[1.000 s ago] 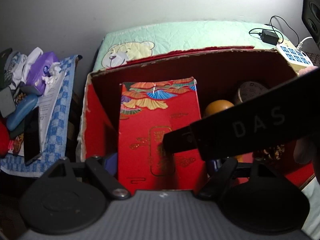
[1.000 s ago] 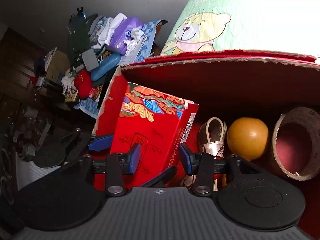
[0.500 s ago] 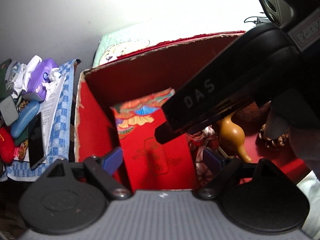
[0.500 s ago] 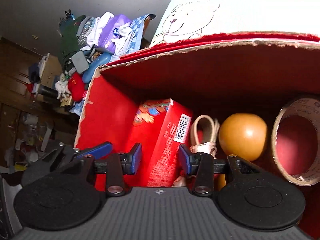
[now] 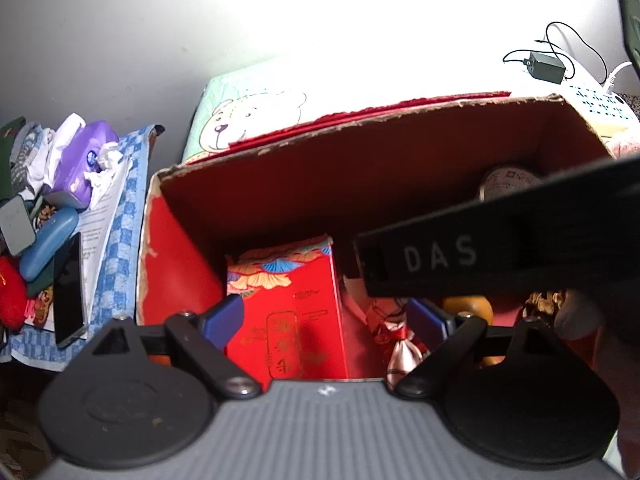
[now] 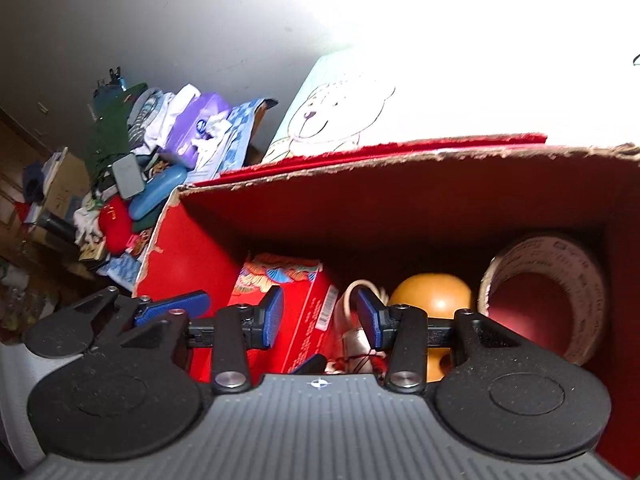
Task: Organize objects
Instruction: 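Lower the gift box beside the pouch and open the right gripper, then withdraw the right gripper slightly from the gift box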
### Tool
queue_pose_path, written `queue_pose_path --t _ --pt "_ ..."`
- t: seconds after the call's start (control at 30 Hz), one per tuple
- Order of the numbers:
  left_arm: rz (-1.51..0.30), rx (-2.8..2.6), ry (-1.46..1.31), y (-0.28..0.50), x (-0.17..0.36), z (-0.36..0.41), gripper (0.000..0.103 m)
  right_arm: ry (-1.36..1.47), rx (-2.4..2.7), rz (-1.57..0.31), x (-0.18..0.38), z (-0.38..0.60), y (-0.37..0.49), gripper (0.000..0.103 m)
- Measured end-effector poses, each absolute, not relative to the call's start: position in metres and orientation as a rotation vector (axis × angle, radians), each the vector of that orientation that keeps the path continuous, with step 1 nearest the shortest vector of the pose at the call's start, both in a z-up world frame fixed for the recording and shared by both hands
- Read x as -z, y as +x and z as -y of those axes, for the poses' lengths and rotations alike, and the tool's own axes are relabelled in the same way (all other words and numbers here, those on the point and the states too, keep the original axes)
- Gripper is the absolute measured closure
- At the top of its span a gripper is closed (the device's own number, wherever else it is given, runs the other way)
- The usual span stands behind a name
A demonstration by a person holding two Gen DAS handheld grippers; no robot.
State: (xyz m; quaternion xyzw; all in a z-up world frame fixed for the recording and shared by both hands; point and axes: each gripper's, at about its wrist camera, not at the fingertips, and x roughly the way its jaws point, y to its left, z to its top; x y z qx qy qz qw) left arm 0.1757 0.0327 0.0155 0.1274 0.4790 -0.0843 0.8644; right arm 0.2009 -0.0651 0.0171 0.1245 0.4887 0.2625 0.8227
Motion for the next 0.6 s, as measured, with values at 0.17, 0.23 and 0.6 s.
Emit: queue_pose_path --t 0.17,0.23,0.6 --pt "-0.993 0.16 0.269 0.181 -0.018 -0.029 0.011 0.259 -0.538 -1.016 -0.018 0.065 0.201 0.058" --pt "-0.985 0.146 0.28 0.188 -0.014 -0.029 0.011 0.274 -0.522 -1.007 -0.018 0.067 0.201 0.058" --pt "-1.01 0.159 0.249 0.197 -0.007 -0.03 0.009 0.309 -0.427 -0.972 -0.018 0.073 0.199 0.058"
